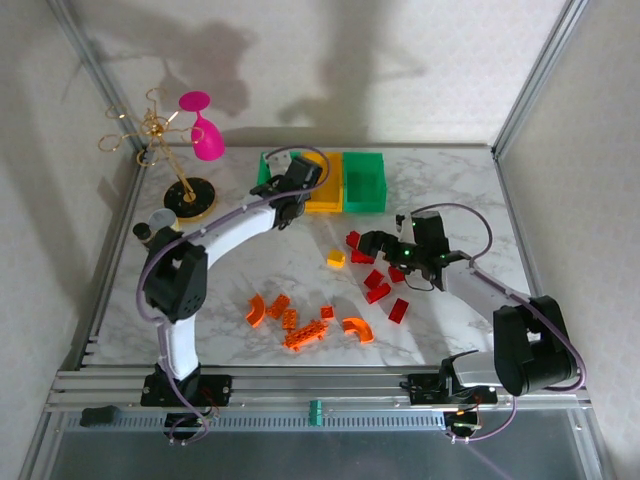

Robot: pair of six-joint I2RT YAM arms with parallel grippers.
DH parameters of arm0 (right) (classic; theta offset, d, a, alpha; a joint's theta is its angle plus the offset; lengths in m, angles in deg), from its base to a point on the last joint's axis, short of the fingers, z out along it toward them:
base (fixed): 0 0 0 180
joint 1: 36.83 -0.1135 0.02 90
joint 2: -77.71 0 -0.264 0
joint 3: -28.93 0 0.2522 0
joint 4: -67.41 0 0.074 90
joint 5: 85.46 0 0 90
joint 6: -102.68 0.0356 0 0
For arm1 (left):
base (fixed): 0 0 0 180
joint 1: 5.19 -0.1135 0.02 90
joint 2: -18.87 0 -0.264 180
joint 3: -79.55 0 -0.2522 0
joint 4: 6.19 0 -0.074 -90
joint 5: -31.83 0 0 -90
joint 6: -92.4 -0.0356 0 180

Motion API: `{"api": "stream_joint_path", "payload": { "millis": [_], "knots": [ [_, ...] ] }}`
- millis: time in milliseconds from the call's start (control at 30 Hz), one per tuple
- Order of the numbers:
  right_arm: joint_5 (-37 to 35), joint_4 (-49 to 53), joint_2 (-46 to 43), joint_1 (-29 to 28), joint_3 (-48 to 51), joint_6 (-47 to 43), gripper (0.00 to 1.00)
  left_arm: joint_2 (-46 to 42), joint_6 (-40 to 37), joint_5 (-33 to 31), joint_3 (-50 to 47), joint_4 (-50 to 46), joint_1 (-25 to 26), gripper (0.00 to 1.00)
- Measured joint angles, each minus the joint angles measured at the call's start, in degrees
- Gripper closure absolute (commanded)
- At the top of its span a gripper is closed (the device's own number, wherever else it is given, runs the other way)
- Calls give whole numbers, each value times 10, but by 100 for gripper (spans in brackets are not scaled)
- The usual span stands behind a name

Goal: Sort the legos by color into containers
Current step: Place the lego in the container.

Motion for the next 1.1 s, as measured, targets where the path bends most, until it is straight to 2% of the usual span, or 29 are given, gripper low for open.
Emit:
{"api": "stream_joint_path", "payload": {
  "millis": [233, 267, 300, 333, 467, 633, 767, 933, 1100],
  "knots": [
    [-7, 5, 9, 0, -25, 1, 1, 168, -53, -5, 186, -3, -51, 74],
    [-10, 5, 11, 0, -30, 1, 1, 185, -59, -7, 205, -10, -56, 69],
    [-11, 7, 12, 0, -36, 0, 1, 197, -64, -9, 222, -17, -59, 57],
    [-13, 8, 13, 0, -40, -1, 1, 209, -67, -11, 237, -24, -61, 52],
    [-17, 9, 13, 0, -47, -8, 1, 211, -79, 1, 250, -43, -60, 41],
    [-27, 19, 13, 0, -47, -12, 1, 160, -80, 33, 193, -46, -50, 37],
    [-30, 33, 1, 2, -45, -14, 1, 73, -72, 76, 96, -41, -30, 33],
    [-30, 40, -27, 24, -20, -14, 1, -26, -51, 118, -5, -38, 30, 25],
    [-30, 45, -51, 45, 12, -14, 1, -63, -41, 167, -73, -37, 98, 20]
  ]
}}
